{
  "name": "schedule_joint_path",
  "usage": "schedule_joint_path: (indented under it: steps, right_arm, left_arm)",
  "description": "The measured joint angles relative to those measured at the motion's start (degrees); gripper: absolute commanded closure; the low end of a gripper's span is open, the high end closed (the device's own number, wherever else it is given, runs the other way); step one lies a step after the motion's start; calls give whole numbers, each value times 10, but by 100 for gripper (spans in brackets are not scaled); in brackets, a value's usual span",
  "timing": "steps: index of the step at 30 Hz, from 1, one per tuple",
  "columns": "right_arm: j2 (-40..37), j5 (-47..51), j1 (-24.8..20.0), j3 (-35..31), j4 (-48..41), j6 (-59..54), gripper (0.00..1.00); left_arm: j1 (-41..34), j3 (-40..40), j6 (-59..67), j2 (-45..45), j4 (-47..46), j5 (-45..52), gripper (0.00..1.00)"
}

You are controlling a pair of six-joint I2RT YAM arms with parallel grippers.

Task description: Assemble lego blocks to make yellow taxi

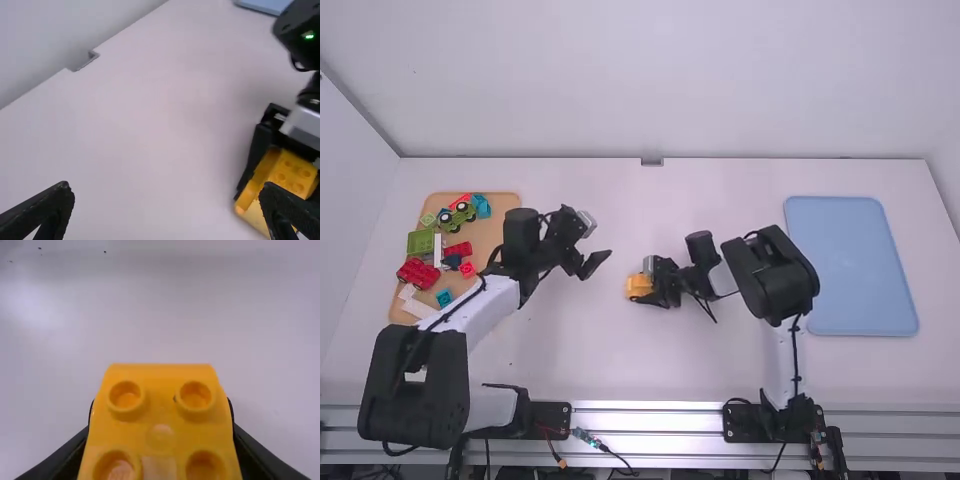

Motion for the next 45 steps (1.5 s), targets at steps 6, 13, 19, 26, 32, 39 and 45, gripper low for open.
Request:
schedule_joint_path:
  steps: [6, 13, 19, 26, 32, 39, 45]
  right_arm:
    - [-105, 92, -74, -25, -50, 39, 58]
    - [-278, 176, -213, -42, -106, 85, 59]
    - [-360, 227, -380, -75, -132, 128, 59]
    - [-367, 269, -529, -91, -133, 173, 57]
    - [-310, 291, -576, -91, -75, 199, 57]
    - [-207, 311, -586, -85, -58, 220, 42]
    - [-174, 325, -588, -51, -79, 248, 1]
  left_arm:
    - [0, 0, -35, 37, 42, -39, 1]
    - [0, 0, -64, 128, 129, -50, 1]
    - [0, 0, -83, 176, 168, -53, 1]
    - [0, 0, -103, 177, 187, -54, 1]
    - [0, 0, -115, 177, 182, -54, 1]
    - [0, 0, -120, 177, 181, -54, 1]
    - [0, 0, -120, 177, 180, -54, 1]
